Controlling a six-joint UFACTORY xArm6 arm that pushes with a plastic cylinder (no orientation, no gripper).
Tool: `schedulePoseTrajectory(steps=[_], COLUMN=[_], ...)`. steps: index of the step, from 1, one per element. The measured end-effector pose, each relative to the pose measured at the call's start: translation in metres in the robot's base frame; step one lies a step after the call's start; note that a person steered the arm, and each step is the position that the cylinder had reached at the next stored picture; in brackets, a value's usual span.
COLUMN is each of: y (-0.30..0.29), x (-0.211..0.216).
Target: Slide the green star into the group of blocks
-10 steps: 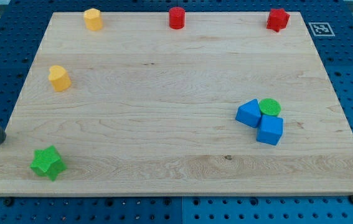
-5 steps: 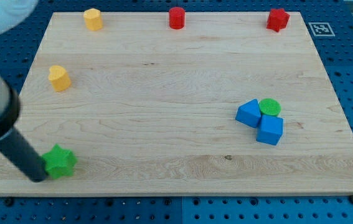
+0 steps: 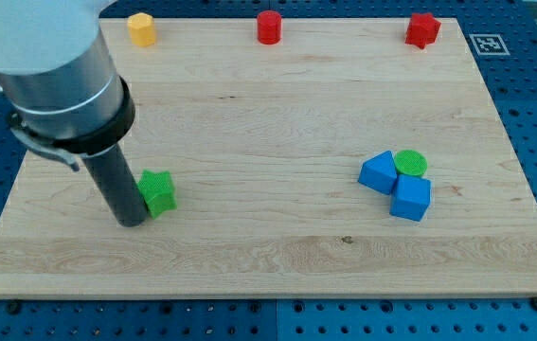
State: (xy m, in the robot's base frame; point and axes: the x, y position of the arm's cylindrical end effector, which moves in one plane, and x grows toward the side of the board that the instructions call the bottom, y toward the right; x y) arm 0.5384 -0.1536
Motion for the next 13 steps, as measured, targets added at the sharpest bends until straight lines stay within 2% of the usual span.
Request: schedulePoseTrajectory(steps=[3, 4, 5, 7, 9, 10, 13], y=[0.005, 0.018, 0.041, 0.094, 0.059, 0.062, 0.171], x=[-0.044, -0.041, -0.015, -0.014, -0.035, -0.036, -0.05])
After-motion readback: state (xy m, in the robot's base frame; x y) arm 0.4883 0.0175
